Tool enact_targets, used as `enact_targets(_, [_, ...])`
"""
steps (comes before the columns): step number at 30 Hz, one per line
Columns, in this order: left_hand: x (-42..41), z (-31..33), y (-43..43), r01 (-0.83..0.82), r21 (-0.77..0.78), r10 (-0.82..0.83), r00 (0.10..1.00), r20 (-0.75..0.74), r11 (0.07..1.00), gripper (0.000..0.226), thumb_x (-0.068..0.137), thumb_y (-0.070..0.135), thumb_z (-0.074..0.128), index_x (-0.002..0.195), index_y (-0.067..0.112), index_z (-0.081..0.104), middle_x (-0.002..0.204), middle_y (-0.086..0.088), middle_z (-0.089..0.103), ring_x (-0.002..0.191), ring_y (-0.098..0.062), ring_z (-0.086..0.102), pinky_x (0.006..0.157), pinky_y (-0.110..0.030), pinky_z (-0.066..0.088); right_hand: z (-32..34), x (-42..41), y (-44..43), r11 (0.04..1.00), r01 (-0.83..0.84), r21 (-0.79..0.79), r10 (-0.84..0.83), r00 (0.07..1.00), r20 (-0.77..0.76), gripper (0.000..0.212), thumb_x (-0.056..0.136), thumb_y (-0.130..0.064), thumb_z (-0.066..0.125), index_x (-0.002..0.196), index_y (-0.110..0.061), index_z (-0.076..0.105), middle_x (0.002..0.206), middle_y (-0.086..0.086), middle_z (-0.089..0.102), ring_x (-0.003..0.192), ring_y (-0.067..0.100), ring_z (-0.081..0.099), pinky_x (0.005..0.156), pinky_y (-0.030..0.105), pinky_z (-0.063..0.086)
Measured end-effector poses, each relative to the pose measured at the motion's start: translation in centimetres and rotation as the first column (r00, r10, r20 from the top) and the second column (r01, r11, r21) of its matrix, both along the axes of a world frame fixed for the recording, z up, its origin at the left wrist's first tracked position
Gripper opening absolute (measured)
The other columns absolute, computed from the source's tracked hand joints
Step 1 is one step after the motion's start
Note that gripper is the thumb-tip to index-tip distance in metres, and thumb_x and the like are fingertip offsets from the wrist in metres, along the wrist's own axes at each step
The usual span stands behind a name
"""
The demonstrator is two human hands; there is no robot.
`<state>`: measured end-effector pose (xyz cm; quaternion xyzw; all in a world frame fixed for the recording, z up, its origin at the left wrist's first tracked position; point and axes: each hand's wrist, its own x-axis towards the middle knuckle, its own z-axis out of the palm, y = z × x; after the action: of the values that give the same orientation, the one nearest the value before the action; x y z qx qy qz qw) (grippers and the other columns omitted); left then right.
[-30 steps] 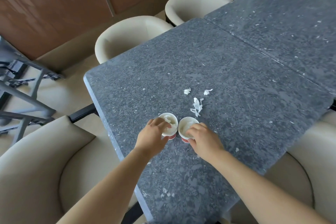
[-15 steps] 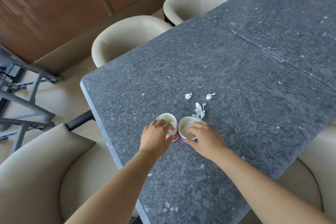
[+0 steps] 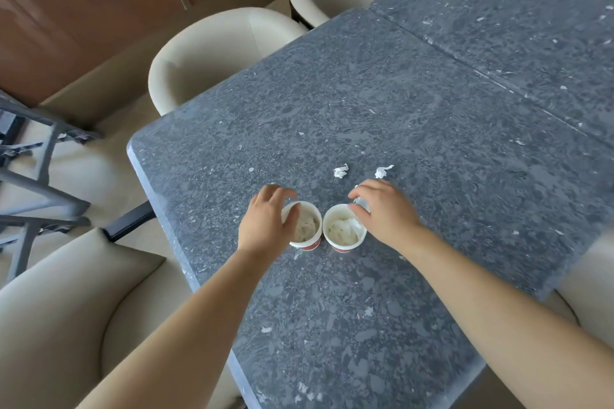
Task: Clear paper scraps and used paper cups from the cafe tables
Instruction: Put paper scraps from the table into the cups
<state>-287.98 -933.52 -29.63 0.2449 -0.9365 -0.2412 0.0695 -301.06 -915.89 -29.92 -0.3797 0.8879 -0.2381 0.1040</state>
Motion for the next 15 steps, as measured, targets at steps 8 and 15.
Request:
enact_targets(8, [-3.0,-2.1,-0.2,-0.031,0.129,0.023,0.998,0.064,0.991,0.025,0.093,0.034,0.046,0.102,0.019,0.064,0.107,0.000,0.061,0.093,-0.023,0.059,0.071,-0.033,0.049,-2.1,-5.2,-3.9,0.999,-0.001,0.041,0.000,1.000,0.029,0.021,0.089,-0.021,0.057,0.108,-0.012,0.063,0.111,0.004,0.060,0.106,0.025,0.051,0.084,0.037,0.046])
enact_targets(15, [-2.9,-3.5,1.0,0.001,0.132,-0.004,1.000,0.024,0.991,0.025,0.095,0.031,0.036,0.097,0.022,0.059,0.094,0.003,0.061,0.082,-0.018,0.057,0.063,-0.033,0.047,-5.2,-8.4,-6.9,0.977,-0.113,0.182,0.092,0.989,0.116,0.032,0.088,-0.017,0.059,0.120,-0.019,0.058,0.131,0.000,0.051,0.119,0.023,0.045,0.098,0.036,0.039])
